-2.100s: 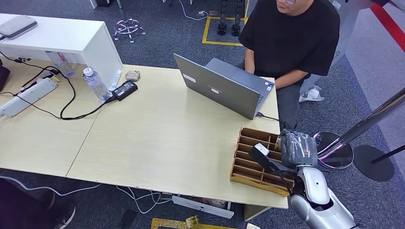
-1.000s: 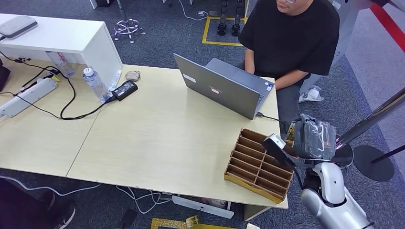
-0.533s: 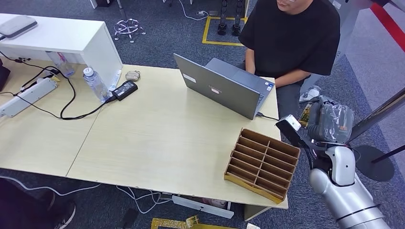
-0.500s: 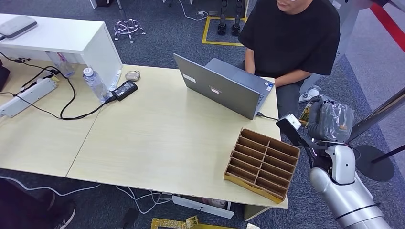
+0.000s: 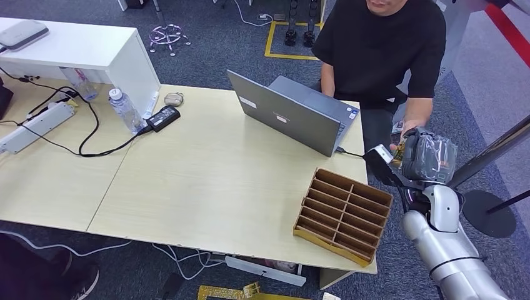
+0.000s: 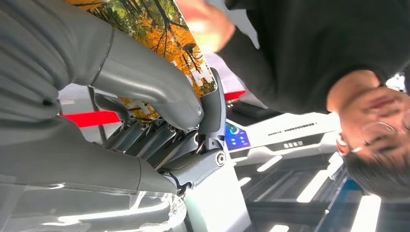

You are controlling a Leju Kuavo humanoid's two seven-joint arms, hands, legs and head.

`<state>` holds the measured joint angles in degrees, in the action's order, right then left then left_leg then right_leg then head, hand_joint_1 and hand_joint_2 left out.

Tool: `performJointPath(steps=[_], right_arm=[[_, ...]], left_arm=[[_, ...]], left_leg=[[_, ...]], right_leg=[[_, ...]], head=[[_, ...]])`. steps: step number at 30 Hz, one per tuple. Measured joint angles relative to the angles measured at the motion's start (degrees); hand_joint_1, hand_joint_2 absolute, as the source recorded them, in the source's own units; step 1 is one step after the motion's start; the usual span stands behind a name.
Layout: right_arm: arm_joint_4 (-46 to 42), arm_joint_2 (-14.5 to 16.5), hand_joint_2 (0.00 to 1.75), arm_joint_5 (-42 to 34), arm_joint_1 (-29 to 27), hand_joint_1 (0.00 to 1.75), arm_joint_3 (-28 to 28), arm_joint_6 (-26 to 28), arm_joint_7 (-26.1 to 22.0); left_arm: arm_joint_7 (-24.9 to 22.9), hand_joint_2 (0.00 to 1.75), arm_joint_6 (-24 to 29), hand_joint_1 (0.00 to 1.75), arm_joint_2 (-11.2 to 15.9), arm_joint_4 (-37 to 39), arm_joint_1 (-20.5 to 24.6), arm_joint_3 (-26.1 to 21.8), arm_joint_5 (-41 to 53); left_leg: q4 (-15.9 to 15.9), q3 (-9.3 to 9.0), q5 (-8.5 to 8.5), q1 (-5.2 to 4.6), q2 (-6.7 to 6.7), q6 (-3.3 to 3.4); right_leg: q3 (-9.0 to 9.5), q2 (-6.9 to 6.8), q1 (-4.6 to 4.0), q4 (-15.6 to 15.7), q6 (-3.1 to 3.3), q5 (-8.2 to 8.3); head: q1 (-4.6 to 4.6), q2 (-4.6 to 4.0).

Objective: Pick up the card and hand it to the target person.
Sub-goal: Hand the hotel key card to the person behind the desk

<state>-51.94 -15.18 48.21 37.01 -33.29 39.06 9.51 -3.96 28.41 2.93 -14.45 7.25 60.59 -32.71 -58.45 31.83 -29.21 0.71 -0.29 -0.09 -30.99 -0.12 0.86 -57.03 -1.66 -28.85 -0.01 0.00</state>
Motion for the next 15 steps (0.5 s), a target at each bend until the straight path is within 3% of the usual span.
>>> performJointPath(steps=[8, 15], right_arm=[[6.33, 2.58, 1.75, 1.17, 1.14, 1.74, 1.34, 0.02, -1.19], [9.19, 4.07, 1.75, 3.64, 1.18, 1.55, 2.91, 0.02, -2.21]], left_arm=[[0.00, 0.00, 0.30, 0.00, -0.08, 0.00, 0.07, 0.80, 0.33], [-2.08, 0.00, 1.96, 0.00, -0.94, 0.02, 0.08, 1.08, 0.97]], left_leg=[[0.00, 0.00, 0.00, 0.00, 0.00, 0.00], [-0.01, 0.00, 0.00, -0.01, 0.00, 0.00]], right_leg=[[-0.01, 0.01, 0.00, 0.00, 0.00, 0.00], [-0.02, 0.01, 0.01, 0.00, 0.00, 0.00]], head=[[0.01, 0.00], [-0.01, 0.00]])
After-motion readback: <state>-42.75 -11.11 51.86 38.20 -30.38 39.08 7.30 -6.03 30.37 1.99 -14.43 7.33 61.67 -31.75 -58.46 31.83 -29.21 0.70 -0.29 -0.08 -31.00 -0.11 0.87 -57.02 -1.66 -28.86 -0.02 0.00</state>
